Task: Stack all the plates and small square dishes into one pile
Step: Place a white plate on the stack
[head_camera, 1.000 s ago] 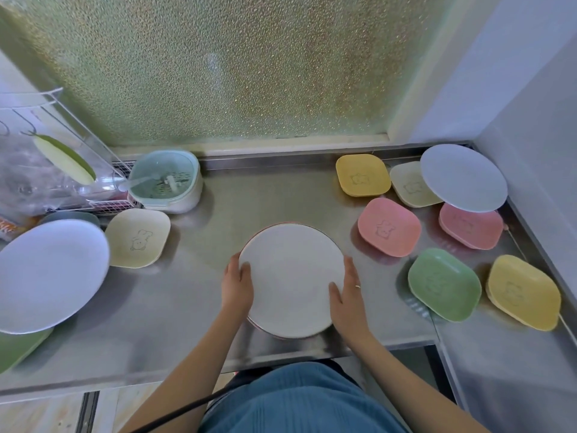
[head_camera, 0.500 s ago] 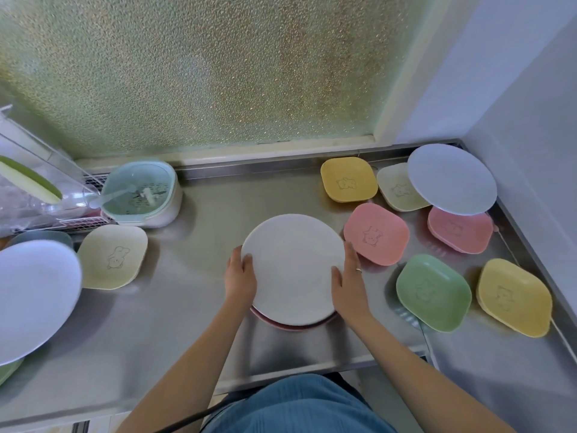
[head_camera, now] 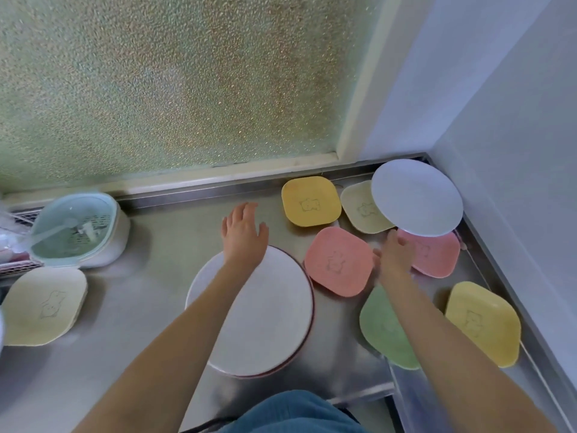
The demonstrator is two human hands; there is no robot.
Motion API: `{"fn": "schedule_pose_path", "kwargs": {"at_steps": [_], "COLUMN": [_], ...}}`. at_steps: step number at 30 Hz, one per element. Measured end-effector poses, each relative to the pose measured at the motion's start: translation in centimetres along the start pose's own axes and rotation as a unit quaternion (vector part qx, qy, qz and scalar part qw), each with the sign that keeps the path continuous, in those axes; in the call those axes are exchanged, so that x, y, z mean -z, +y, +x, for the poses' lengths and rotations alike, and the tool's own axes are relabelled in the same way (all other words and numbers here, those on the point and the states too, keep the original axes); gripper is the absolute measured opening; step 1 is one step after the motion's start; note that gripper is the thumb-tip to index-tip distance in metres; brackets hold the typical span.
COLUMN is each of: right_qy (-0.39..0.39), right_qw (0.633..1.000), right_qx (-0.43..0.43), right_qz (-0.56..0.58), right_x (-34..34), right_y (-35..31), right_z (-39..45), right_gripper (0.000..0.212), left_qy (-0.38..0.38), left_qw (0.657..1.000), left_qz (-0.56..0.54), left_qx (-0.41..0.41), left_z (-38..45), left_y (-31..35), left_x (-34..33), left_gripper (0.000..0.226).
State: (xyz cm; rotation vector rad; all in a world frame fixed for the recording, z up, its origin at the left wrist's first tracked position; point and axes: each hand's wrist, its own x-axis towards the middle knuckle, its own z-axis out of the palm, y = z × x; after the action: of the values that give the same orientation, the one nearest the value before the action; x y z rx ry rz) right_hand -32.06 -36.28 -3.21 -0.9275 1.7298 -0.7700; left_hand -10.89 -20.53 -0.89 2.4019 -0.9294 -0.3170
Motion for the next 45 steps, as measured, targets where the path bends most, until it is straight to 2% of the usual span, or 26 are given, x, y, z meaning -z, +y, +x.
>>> {"fn": "schedule_pose_path", "kwargs": {"at_steps": [2, 5, 7, 10, 12, 14, 15, 17, 19, 22, 26, 28, 30, 32, 34, 39, 41, 45], "right_qy": [-0.056, -0.128, -0.125, -0.064, -0.111, -0.165, -0.154, -0.079, -0.059, -0.099, -0.219, -0.283, -0.342, -0.39, -0.403, -0.315, -0.3, -0.244], "right_qw": [0.99, 0.97, 0.964, 0.961, 0.969, 0.953, 0.953, 0.958, 0.951, 0.975, 0.97, 0.958, 0.939, 0.919, 0.91, 0.897, 0.881, 0.845], "right_qx": [-0.1, -0.144, -0.152, -0.153, -0.112, -0.136, -0.136, -0.097, -0.12, -0.073, -0.04, -0.017, 0.012, 0.024, 0.045, 0.189, 0.219, 0.268], "right_qz": [0.087, 0.15, 0.179, 0.223, 0.189, 0.213, 0.224, 0.258, 0.278, 0.186, 0.095, 0.044, -0.021, -0.051, -0.086, -0.247, -0.294, -0.393], "right_x": [0.4, 0.9, 0.8, 0.9, 1.3, 1.1, 0.9, 0.5, -0.2, -0.9, -0.2, 0.1, 0.5, 0.9, 1.1, 1.4, 1.6, 1.6], "right_y": [-0.9, -2.0, -2.6, -2.2, -1.9, -2.0, -2.1, -1.8, -1.3, 0.4, 1.0, 1.5, 2.0, 2.5, 3.1, 6.5, 7.6, 8.6], "right_z": [2.7, 5.2, 5.9, 7.1, 7.0, 6.1, 5.7, 3.7, 1.3, -2.5, -7.7, -9.4, -10.8, -12.0, -13.1, -13.7, -13.7, -13.9], "right_gripper": [0.03, 0.037, 0.034, 0.026, 0.028, 0.037, 0.039, 0.029, 0.032, 0.021, 0.01, 0.014, 0.018, 0.022, 0.026, 0.028, 0.021, 0.029], "left_qy": [-0.02, -0.064, -0.094, -0.126, -0.134, -0.134, -0.134, -0.138, -0.128, -0.068, -0.001, -0.014, -0.022, -0.005, -0.006, -0.054, -0.051, -0.042], "left_qw": [1.0, 0.997, 0.993, 0.987, 0.986, 0.986, 0.986, 0.987, 0.991, 0.987, 0.916, 0.882, 0.885, 0.918, 0.947, 0.976, 0.982, 0.982], "left_qz": [0.008, 0.039, 0.061, 0.091, 0.097, 0.098, 0.096, 0.08, 0.033, -0.125, -0.347, -0.397, -0.378, -0.313, -0.226, -0.059, -0.001, 0.072], "left_qx": [-0.005, -0.027, -0.034, -0.031, -0.029, -0.03, -0.031, -0.024, 0.001, 0.076, 0.203, 0.253, 0.27, 0.242, 0.228, 0.205, 0.184, 0.167], "left_z": [0.6, 0.6, 0.5, 0.1, 0.0, 0.0, 0.0, 0.1, 0.0, -0.1, 0.0, -0.5, -1.5, -2.7, -4.6, -9.5, -10.8, -12.6], "left_y": [1.7, 3.0, 2.7, 1.7, 1.4, 1.5, 1.6, 2.0, 2.4, 2.8, 1.7, 0.2, -1.8, -4.1, -6.1, -8.0, -7.7, -7.5], "left_x": [-1.2, -3.1, -3.9, -4.7, -4.9, -4.8, -4.8, -4.7, -4.4, -2.9, 0.3, 2.2, 3.6, 4.2, 4.3, 4.4, 4.6, 5.2], "left_gripper": [0.042, 0.04, 0.039, 0.036, 0.035, 0.035, 0.035, 0.036, 0.038, 0.041, 0.038, 0.026, 0.02, 0.019, 0.019, 0.038, 0.039, 0.041]}}
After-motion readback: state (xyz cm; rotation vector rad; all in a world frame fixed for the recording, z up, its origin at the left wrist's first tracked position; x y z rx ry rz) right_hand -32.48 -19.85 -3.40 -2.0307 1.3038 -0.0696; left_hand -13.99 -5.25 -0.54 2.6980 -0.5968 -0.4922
